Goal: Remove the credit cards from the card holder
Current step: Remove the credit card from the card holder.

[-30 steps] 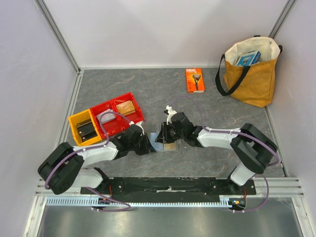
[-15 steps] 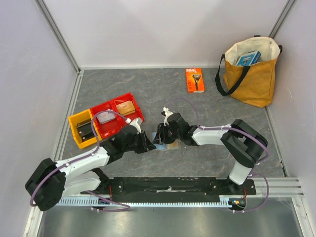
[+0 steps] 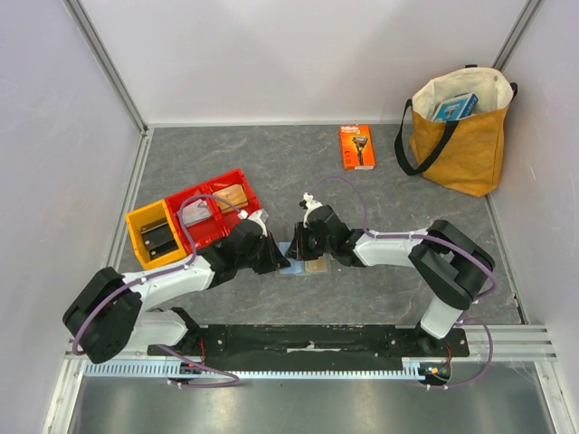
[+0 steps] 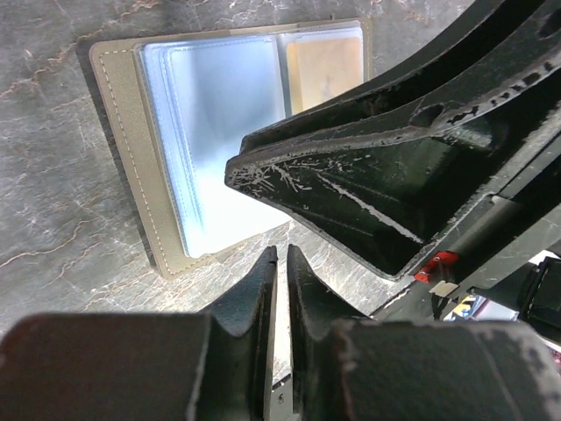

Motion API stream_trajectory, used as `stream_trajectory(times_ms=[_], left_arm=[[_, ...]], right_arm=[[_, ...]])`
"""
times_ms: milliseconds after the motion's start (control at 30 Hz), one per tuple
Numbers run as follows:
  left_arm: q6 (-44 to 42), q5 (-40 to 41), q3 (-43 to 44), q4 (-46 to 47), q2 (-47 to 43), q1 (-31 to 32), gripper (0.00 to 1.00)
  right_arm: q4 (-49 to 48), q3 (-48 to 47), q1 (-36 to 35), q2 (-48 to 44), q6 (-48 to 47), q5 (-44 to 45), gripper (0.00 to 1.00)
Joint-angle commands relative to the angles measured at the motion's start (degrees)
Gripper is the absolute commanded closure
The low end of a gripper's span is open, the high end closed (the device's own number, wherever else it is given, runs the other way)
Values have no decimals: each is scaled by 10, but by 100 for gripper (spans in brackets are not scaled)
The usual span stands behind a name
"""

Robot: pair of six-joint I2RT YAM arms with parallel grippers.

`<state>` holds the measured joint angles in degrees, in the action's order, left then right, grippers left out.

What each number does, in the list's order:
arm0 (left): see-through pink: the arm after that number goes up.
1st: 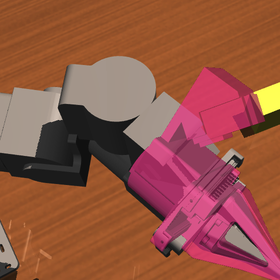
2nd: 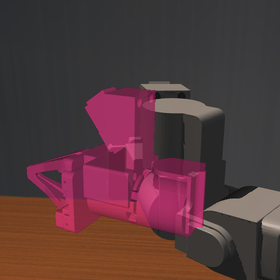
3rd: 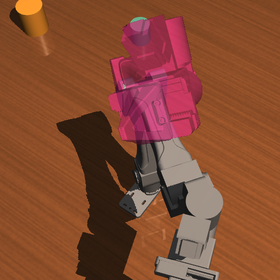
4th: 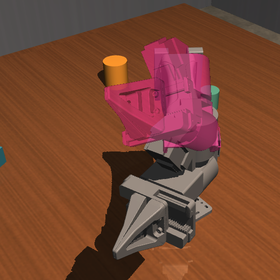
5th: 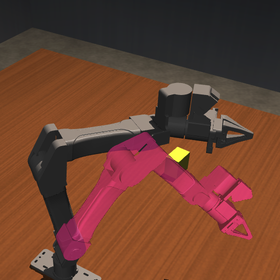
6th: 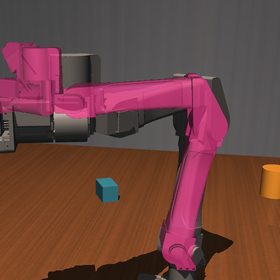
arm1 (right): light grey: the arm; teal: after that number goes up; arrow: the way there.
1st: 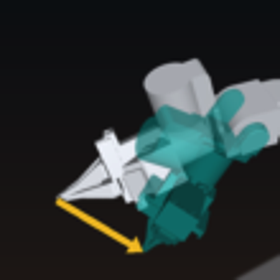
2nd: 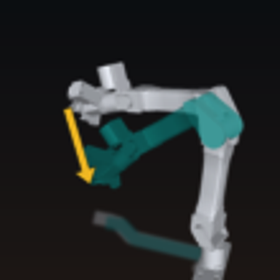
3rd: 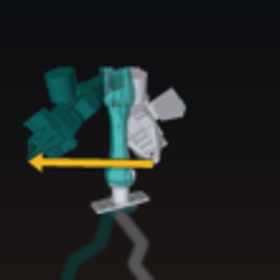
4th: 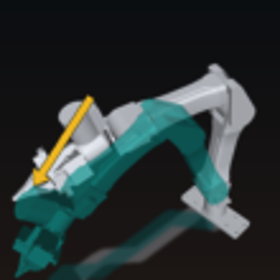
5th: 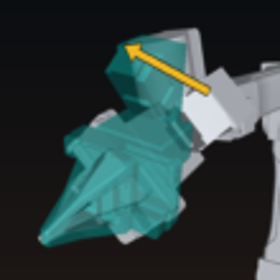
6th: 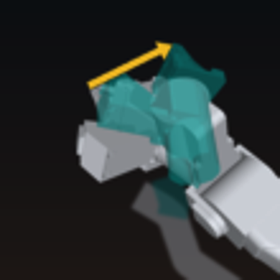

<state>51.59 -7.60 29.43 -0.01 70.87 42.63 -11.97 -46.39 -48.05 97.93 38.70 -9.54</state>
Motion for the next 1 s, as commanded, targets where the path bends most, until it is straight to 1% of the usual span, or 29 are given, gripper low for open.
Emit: stream_trajectory(times_ms=[0,67,200,267,367,500,533,700,967], left_arm=[[-1,10,18,28,11,3,86],[-2,15,21,28,19,3,87],[-8,27,29,27,45,3,88],[-9,33,32,27,61,3,88],[-11,42,33,25,80,3,89],[-11,55,29,13,95,3,89],[-11,57,28,10,96,3,89],[-11,74,15,-12,93,3,89],[-11,67,0,-15,90,3,89]], right_arm=[[-10,2,0,-20,10,27,78],[-10,4,0,-28,11,36,85],[17,10,0,-70,-4,79,86],[49,12,0,-99,-19,121,81],[98,18,3,-126,-38,173,71],[119,39,12,-138,-42,192,59],[118,44,12,-137,-40,196,57],[135,53,13,-122,-41,222,52],[138,39,13,-88,-50,204,53]])
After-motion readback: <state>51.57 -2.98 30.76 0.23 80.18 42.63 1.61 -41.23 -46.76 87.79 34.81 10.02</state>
